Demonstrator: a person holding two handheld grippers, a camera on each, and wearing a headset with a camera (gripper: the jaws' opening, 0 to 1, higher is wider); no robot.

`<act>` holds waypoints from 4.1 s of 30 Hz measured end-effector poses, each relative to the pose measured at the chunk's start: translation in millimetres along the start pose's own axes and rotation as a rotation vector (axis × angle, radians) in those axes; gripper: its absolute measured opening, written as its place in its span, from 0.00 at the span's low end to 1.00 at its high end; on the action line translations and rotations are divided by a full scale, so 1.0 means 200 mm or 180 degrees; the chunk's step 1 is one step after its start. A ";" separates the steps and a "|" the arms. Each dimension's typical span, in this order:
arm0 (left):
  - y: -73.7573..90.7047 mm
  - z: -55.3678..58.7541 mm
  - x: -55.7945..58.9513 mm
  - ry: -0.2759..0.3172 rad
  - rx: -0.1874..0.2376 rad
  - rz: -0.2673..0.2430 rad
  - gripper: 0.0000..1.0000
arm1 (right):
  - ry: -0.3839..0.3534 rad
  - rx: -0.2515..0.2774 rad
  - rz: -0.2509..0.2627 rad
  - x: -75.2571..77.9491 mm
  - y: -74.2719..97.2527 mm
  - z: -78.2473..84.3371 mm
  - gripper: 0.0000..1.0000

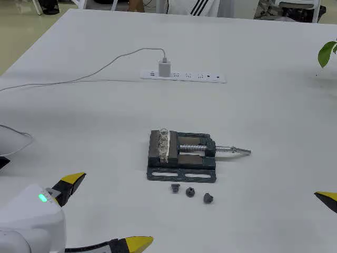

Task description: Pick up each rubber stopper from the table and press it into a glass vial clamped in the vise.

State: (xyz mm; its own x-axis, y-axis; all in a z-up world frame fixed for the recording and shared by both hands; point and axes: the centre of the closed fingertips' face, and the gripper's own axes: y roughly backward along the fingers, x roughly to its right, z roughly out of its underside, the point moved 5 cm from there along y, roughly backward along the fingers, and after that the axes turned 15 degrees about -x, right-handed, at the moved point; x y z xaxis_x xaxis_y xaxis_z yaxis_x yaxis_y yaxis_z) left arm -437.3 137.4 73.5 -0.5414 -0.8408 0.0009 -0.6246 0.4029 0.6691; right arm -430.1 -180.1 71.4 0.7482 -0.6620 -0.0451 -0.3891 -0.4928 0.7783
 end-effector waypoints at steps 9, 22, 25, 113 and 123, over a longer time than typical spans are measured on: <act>-0.02 -0.02 0.00 -0.0040 -0.0026 0.0055 0.99 | 0.0006 -0.0039 -0.0029 0.00 -0.01 0.01 0.94; -0.04 -0.02 0.01 -0.0146 -0.0116 0.0130 0.98 | -0.0017 -0.0042 -0.0014 0.00 -0.01 0.03 0.92; -0.05 -0.02 0.01 -0.0180 -0.0130 0.0146 0.97 | -0.0017 -0.0051 -0.0025 -0.01 -0.01 0.03 0.92; -0.70 -0.38 0.29 -0.3143 -0.1617 0.1741 0.18 | 0.0173 0.0034 0.0236 -0.03 0.08 0.02 0.87; -0.76 -0.36 0.29 -0.3286 -0.1817 0.1703 0.05 | 0.0158 0.0061 0.0251 -0.03 0.07 0.02 0.86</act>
State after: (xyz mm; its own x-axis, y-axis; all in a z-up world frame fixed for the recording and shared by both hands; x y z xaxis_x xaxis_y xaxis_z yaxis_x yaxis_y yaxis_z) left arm -333.8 0.8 25.8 -0.9888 0.1450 -0.0341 -0.0083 0.1750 0.9845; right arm -442.4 -185.6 80.9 0.7404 -0.6705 0.0474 -0.4578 -0.4513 0.7660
